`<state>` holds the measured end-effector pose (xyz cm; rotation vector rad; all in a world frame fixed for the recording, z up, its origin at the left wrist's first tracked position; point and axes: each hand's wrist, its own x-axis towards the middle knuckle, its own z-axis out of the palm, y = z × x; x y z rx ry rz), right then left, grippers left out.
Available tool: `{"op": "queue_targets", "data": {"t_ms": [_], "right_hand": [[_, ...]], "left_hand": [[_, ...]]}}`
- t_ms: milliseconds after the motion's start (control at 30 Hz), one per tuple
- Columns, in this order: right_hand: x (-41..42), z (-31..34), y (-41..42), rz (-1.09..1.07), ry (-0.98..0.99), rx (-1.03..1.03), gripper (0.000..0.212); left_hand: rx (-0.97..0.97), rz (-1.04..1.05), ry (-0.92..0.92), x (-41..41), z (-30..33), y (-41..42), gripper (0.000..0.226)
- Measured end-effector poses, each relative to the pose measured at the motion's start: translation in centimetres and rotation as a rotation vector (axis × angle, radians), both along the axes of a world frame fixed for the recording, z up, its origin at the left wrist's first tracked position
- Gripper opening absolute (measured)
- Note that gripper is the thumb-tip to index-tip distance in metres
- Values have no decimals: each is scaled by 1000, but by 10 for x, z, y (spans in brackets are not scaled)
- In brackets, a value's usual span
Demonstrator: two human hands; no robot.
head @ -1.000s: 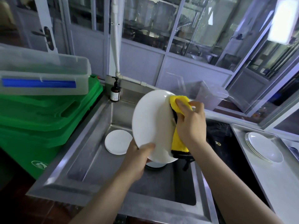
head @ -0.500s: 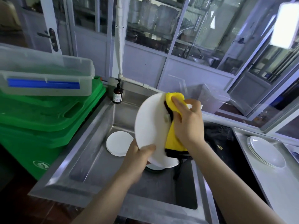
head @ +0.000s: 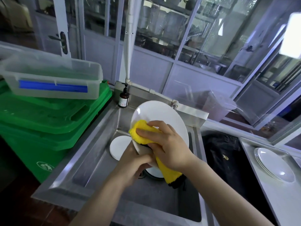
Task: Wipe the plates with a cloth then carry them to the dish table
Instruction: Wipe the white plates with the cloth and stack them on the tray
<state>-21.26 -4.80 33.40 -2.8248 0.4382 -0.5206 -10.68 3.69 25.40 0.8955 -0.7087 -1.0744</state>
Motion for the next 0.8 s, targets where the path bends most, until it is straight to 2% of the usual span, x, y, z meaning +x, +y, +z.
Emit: {"op": "queue_targets", "data": {"t_ms": [100, 200, 233, 300, 333, 433, 667, 733, 800], "right_hand": [[-2, 3, 3, 38, 87, -28, 44], [-10, 5, 5, 80, 150, -71, 38], [-14, 4, 4, 90, 176, -93, 35], [-23, 1, -1, 102, 201, -141, 41], [-28, -1, -6, 90, 196, -151, 48], [-41, -2, -23, -45, 119, -125, 57], [-33, -1, -39, -511, -221, -130, 48], [-23, -2, -25, -525, -247, -139, 46], [-16, -6, -4, -395, -245, -169, 44]], "left_hand": [[-90, -55, 83, 10, 0, 3, 42], [-37, 18, 241, 14, 3, 1, 74], [-20, 55, 275, 14, 3, -1, 74], [-17, 128, 306, 15, 2, -3, 47], [-22, 149, 297, 15, 4, -3, 34], [-11, 190, 267, 16, 6, -4, 35], [89, 207, 147, 1, 4, -8, 33], [96, 185, 54, -3, 6, -8, 31], [84, 157, -43, -5, 10, -7, 36]]}}
